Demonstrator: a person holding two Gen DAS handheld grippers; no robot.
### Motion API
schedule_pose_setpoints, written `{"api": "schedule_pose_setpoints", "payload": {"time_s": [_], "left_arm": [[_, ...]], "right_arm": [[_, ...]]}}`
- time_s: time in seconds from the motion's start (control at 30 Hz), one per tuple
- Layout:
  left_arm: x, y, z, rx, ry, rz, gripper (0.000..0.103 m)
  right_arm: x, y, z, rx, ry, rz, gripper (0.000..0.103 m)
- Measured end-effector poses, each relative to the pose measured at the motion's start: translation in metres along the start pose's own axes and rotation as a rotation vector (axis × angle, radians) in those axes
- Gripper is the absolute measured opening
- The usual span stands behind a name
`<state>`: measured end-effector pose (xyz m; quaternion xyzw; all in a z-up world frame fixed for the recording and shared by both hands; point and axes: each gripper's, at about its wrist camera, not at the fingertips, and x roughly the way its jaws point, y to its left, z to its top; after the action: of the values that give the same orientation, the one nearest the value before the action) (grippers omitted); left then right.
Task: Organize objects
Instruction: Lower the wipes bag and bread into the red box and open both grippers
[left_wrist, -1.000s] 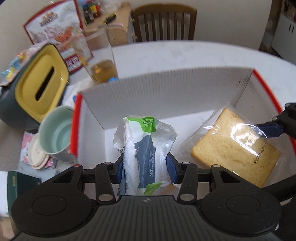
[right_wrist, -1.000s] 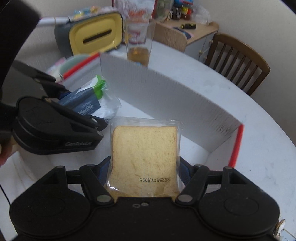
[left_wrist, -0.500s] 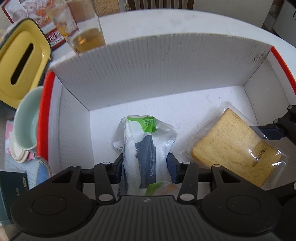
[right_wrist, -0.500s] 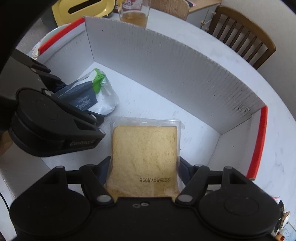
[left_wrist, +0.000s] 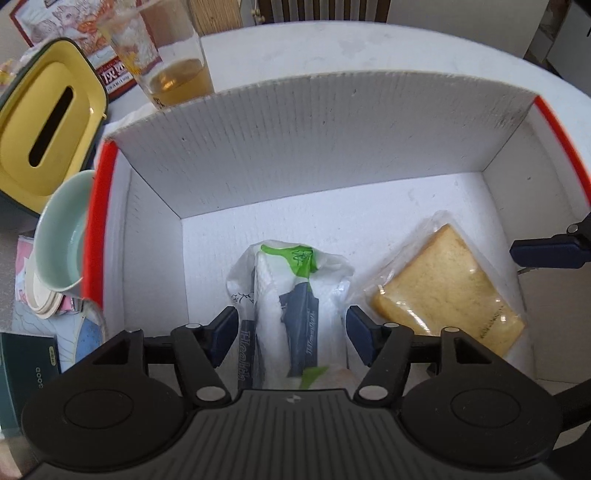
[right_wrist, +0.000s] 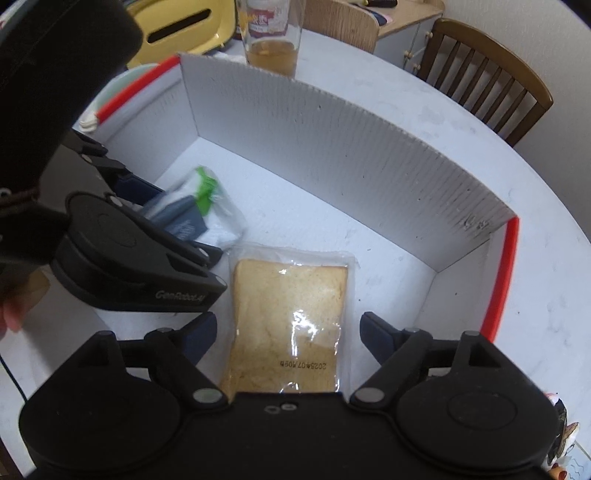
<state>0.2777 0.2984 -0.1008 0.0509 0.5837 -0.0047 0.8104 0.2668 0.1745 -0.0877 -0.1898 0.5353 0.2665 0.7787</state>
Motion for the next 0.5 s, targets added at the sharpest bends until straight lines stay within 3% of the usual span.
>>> {"api": "schedule_pose_setpoints", "payload": {"time_s": [0.5], "left_arm": [[-0.088,-0.001,-0.033,-0.128,-0.184,0.023,0.063]], "right_arm": [[-0.078,-0.011,-0.023,-0.036,-0.182,0.073,0.084]]}}
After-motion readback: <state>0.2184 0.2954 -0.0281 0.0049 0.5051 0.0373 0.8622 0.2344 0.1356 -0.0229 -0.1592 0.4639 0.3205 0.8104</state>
